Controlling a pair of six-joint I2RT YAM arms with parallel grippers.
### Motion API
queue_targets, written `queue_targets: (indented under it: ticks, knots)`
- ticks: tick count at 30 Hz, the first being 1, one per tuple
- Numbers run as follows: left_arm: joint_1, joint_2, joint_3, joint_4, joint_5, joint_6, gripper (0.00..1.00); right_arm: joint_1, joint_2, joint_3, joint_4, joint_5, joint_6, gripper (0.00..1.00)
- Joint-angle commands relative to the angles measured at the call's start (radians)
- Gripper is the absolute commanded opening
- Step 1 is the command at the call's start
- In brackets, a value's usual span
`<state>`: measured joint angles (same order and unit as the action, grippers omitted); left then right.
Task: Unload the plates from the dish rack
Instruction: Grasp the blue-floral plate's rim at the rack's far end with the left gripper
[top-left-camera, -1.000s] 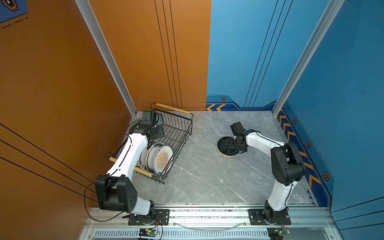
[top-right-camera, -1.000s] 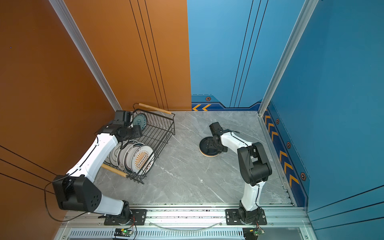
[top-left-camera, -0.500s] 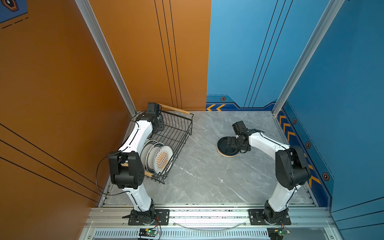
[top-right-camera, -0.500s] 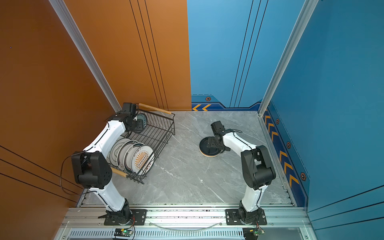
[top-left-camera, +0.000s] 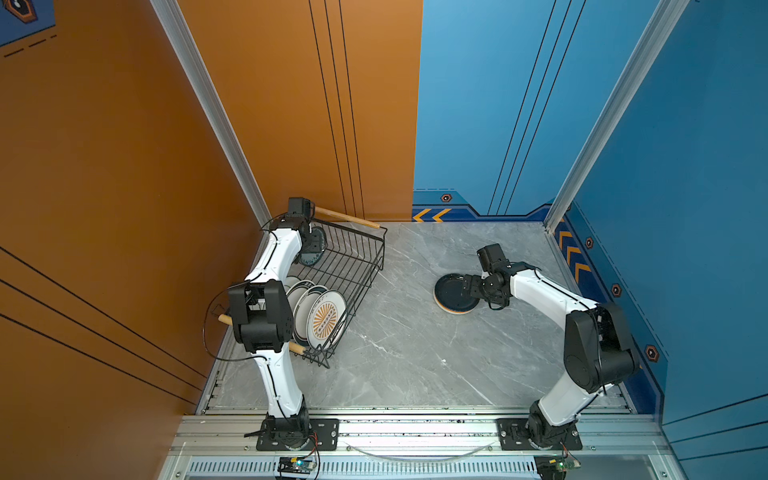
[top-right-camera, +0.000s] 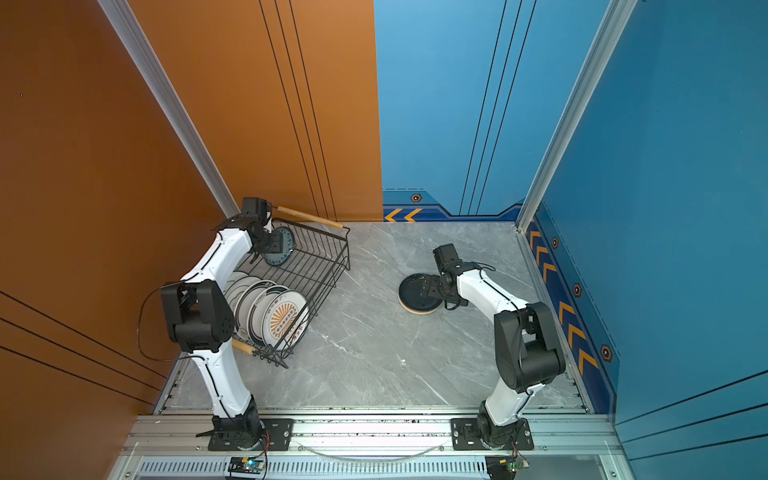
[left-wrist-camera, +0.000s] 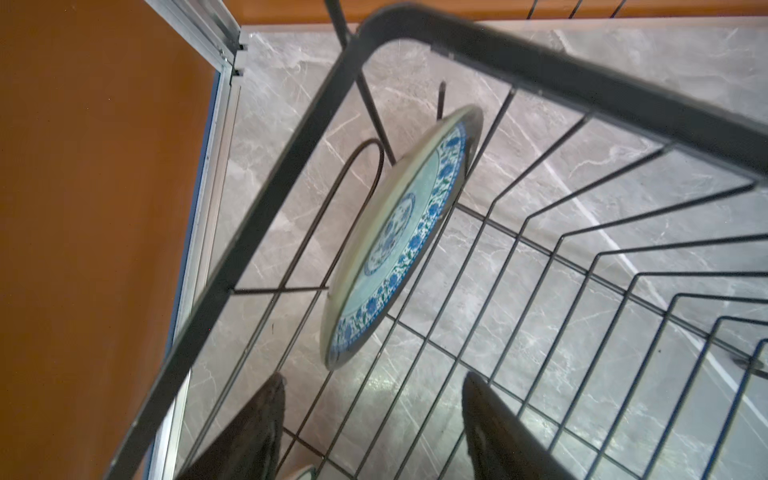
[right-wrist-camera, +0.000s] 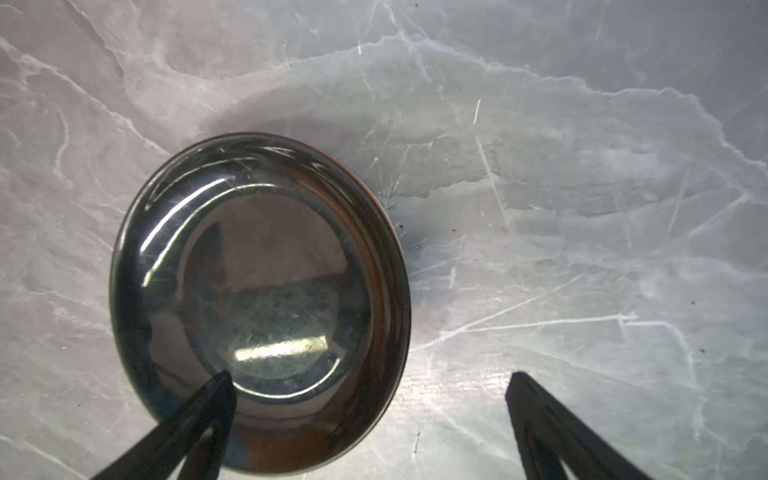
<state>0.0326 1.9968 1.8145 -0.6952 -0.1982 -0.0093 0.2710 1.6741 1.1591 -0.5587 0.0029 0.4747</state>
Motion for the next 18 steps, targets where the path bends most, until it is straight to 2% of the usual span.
queue_targets:
  ticks: [1, 12, 18]
  knots:
    - [0.009, 0.045, 0.055, 0.007, 0.02, 0.061, 0.69, -0.007, -0.036, -0.021, 0.0, -0.029, -0.021, 1.0]
    - [0.036, 0.172, 0.181, 0.007, 0.023, 0.1, 0.7, -0.013, -0.045, -0.045, 0.044, -0.029, -0.028, 1.0]
    - [0.036, 0.213, 0.22, 0.007, 0.053, 0.115, 0.66, -0.012, -0.039, -0.044, 0.054, -0.042, -0.03, 1.0]
